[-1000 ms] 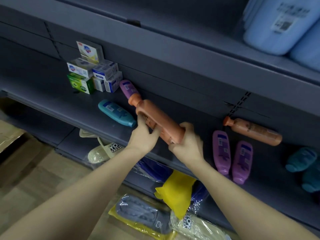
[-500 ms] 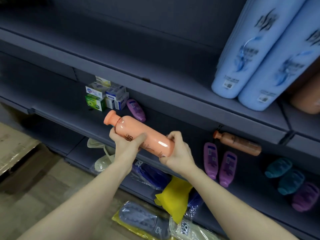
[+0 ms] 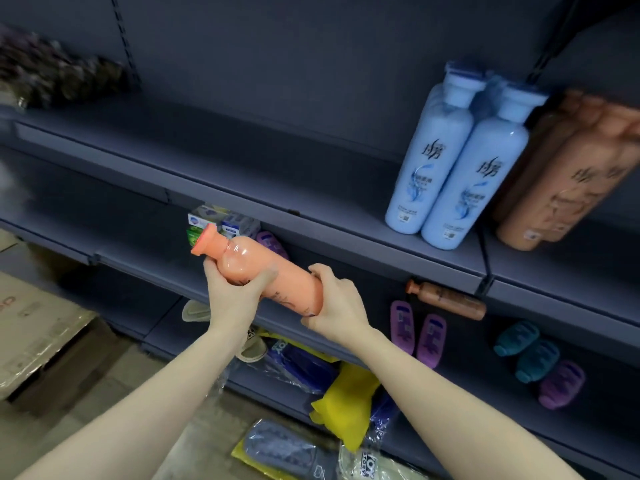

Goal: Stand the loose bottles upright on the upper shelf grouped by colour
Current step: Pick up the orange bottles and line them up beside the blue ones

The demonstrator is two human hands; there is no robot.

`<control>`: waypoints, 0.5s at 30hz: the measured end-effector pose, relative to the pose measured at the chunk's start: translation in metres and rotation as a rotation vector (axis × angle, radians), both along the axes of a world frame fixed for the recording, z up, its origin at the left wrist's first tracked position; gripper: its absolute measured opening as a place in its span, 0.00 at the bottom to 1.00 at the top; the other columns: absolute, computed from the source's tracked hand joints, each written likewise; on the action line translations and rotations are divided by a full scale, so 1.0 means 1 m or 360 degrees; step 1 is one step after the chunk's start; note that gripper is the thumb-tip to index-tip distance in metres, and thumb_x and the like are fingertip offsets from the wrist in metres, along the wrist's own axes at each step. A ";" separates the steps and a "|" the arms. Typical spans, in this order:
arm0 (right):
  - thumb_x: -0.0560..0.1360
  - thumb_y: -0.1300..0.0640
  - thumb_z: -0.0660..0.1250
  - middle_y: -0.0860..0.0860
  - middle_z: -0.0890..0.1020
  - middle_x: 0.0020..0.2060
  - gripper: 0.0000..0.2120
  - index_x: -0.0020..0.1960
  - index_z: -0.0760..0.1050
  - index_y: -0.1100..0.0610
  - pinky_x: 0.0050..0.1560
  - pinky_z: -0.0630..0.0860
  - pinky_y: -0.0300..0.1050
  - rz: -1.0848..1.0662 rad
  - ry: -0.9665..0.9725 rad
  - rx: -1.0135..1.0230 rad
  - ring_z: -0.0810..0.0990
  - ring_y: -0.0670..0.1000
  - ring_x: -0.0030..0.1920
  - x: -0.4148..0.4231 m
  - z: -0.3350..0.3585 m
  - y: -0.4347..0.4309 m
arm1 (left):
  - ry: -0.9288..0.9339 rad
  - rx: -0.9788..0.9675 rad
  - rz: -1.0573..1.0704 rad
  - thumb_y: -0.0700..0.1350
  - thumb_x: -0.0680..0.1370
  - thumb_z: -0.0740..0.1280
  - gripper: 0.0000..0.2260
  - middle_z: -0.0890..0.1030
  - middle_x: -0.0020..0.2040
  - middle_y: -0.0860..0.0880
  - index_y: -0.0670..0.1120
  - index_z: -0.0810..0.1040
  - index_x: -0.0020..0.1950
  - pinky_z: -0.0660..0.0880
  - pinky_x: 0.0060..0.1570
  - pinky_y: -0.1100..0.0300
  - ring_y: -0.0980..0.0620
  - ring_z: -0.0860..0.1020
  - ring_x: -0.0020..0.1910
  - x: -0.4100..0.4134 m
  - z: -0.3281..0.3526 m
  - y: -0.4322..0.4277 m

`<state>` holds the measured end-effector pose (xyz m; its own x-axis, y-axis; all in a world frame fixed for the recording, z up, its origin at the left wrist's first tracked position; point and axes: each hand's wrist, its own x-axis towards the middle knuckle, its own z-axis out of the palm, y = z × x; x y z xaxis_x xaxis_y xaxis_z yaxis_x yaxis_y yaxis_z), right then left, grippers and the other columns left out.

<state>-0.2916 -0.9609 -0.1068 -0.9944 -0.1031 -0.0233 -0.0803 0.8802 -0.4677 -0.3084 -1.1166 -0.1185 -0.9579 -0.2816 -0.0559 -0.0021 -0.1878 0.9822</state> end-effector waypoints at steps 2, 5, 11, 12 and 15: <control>0.66 0.54 0.74 0.51 0.75 0.62 0.39 0.71 0.59 0.51 0.54 0.68 0.46 0.0000 0.0065 0.0003 0.72 0.57 0.56 0.005 0.010 -0.004 | 0.0098 -0.0127 -0.0033 0.37 0.67 0.76 0.34 0.75 0.55 0.57 0.54 0.63 0.66 0.74 0.60 0.45 0.53 0.76 0.57 0.005 0.018 -0.001; 0.67 0.53 0.75 0.51 0.74 0.64 0.39 0.72 0.58 0.52 0.56 0.68 0.47 -0.0016 0.0183 -0.0014 0.74 0.57 0.56 0.013 0.026 -0.007 | 0.0230 -0.0320 -0.0089 0.43 0.61 0.78 0.37 0.74 0.52 0.58 0.53 0.64 0.65 0.74 0.59 0.51 0.53 0.75 0.54 0.008 0.048 -0.001; 0.66 0.53 0.76 0.50 0.74 0.63 0.40 0.71 0.59 0.51 0.58 0.71 0.50 -0.0163 0.0343 -0.0156 0.75 0.55 0.58 0.030 0.057 -0.005 | 0.0400 -0.0522 -0.0256 0.42 0.63 0.78 0.34 0.73 0.47 0.57 0.52 0.65 0.63 0.77 0.39 0.65 0.58 0.79 0.42 0.009 0.099 0.007; 0.66 0.53 0.76 0.51 0.73 0.63 0.40 0.71 0.58 0.51 0.59 0.70 0.50 -0.0185 0.0367 -0.0165 0.74 0.56 0.59 0.032 0.061 -0.003 | 0.0427 -0.0549 -0.0265 0.45 0.61 0.78 0.34 0.74 0.46 0.57 0.53 0.66 0.61 0.77 0.37 0.65 0.56 0.79 0.42 0.009 0.106 0.010; 0.66 0.52 0.75 0.51 0.74 0.62 0.39 0.71 0.59 0.53 0.60 0.68 0.49 -0.0265 0.0453 -0.0180 0.73 0.55 0.59 0.040 0.071 0.005 | 0.0496 -0.0632 -0.0312 0.54 0.55 0.75 0.34 0.75 0.44 0.60 0.57 0.66 0.57 0.73 0.44 0.60 0.55 0.77 0.45 0.011 0.124 0.023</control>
